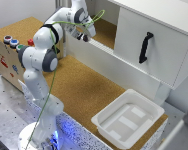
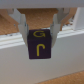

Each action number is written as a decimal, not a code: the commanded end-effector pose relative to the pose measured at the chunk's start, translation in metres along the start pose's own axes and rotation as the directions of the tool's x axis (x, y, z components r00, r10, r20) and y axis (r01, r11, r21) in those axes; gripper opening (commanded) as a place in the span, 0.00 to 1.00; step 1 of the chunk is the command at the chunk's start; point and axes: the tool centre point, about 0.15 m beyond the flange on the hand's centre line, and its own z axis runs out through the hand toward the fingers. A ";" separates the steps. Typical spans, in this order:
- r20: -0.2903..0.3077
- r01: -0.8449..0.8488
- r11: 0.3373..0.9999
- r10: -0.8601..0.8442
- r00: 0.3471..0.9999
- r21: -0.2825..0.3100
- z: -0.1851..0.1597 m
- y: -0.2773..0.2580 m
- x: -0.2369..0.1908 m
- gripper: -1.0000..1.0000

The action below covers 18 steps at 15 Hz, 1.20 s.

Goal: Lift the purple block

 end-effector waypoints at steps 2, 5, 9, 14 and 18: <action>0.115 -0.076 0.997 0.074 0.991 0.013 0.053 0.085 -0.019 0.00; 0.164 -0.167 0.986 0.168 0.972 -0.016 0.088 0.138 -0.023 0.00; 0.206 -0.325 0.945 0.328 0.922 -0.050 0.124 0.220 -0.038 0.00; 0.187 -0.463 0.874 0.484 0.855 -0.144 0.152 0.316 -0.032 0.00; 0.153 -0.550 0.793 0.597 0.787 -0.264 0.172 0.397 -0.030 0.00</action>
